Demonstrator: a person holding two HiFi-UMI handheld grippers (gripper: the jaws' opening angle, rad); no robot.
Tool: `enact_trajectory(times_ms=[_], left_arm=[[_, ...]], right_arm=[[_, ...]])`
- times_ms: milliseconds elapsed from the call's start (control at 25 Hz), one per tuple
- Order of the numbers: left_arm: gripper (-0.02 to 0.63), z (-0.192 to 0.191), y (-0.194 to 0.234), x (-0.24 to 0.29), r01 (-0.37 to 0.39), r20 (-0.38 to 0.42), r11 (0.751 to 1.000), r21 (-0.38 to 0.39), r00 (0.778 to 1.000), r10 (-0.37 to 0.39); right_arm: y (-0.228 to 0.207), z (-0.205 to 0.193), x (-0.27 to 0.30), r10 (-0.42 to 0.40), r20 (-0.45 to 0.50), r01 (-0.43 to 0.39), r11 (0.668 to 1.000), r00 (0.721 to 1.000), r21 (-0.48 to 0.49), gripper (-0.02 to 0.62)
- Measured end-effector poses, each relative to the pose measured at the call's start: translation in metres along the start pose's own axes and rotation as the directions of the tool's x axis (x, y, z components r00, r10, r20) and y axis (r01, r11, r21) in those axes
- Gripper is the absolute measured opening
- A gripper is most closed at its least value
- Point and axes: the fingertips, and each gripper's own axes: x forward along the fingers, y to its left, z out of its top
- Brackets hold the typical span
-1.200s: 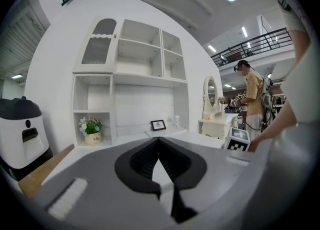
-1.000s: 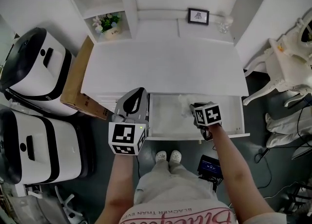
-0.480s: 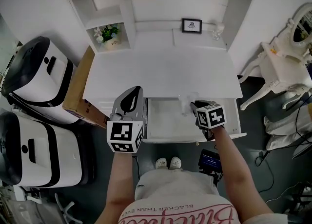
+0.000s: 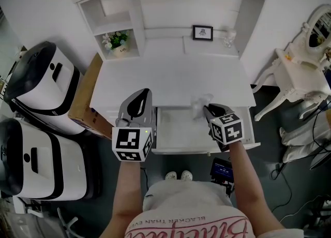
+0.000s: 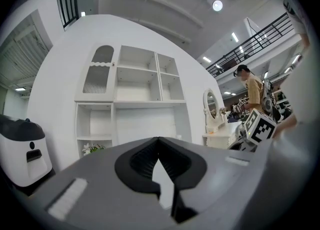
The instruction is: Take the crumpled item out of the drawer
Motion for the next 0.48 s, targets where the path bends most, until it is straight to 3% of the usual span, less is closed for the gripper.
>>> enact_trajectory(times_ms=[120,480], left_arm=[[0.011,0.008,-0.002,0.000,0.004,0.018,1.000,0.005,1.000,-0.004],[0.011,0.030,-0.014,0.003,0.016,0.070,1.000,0.021,0.997,-0.018]], right_arm=[[0.004,0.021,-0.015,-0.018,0.061,0.019,1.000,0.998,-0.022,0.054],[-0.001,0.072,-0.067,-0.054,0.260,0.047,0.998,0.964,0.033,0.054]])
